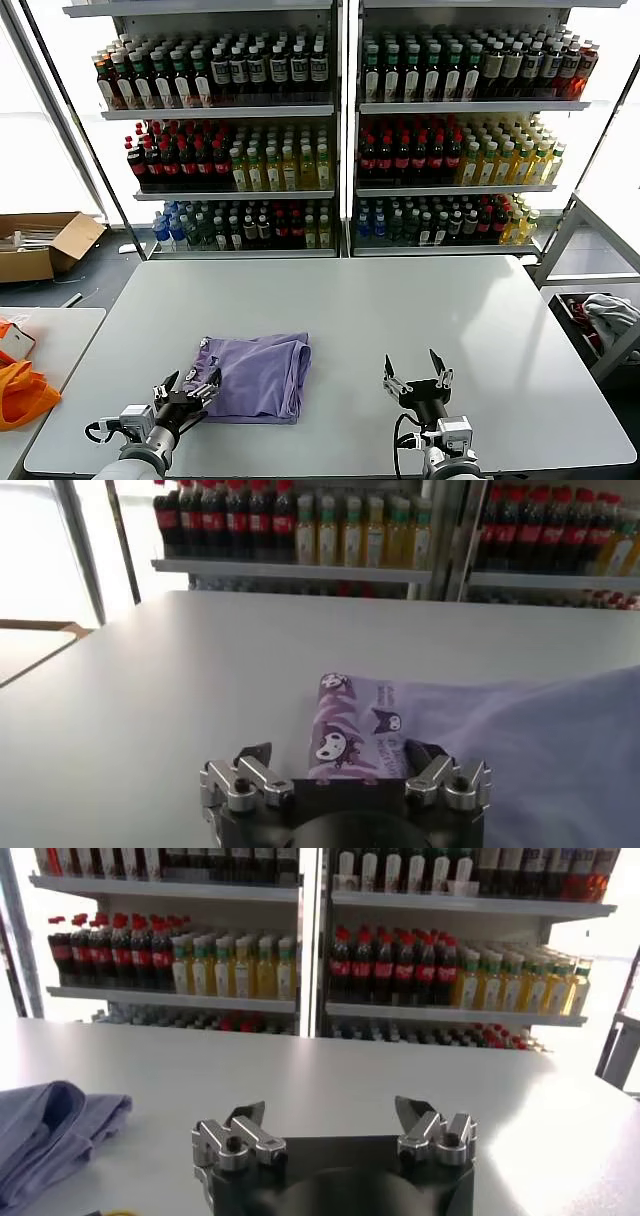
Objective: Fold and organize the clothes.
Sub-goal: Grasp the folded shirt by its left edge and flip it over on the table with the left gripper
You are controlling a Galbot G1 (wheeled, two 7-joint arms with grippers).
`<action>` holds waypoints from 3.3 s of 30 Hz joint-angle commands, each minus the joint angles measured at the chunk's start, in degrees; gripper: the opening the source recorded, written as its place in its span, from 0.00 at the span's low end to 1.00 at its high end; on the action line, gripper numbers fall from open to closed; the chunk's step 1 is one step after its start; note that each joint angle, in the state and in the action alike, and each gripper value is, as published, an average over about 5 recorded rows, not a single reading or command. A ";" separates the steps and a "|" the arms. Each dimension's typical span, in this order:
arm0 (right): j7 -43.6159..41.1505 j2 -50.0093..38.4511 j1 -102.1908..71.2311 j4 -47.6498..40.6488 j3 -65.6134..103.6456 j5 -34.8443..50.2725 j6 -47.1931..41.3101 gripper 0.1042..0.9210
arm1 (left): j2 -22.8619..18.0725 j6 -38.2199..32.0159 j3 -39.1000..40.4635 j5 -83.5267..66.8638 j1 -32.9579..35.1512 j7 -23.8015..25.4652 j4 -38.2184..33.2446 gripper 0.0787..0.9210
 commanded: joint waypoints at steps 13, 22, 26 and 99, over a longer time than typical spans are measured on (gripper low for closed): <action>0.03 -0.08 0.61 -0.47 -0.17 0.14 0.18 0.88 | 0.04 2.09 -0.21 -2.95 0.33 0.15 0.66 0.67; -0.16 0.24 1.22 -0.94 -0.34 0.18 0.24 0.88 | -0.54 0.89 -0.55 -2.06 0.55 0.04 0.07 0.36; -0.18 0.28 2.09 -1.28 -0.60 0.48 0.16 0.88 | -0.16 -0.66 -2.96 -2.17 0.76 -0.30 -1.28 0.21; 3.81 4.41 4.96 -2.89 -0.98 18.21 -6.42 0.88 | -2.46 -6.02 22.97 5.79 -10.66 -0.72 -10.77 0.42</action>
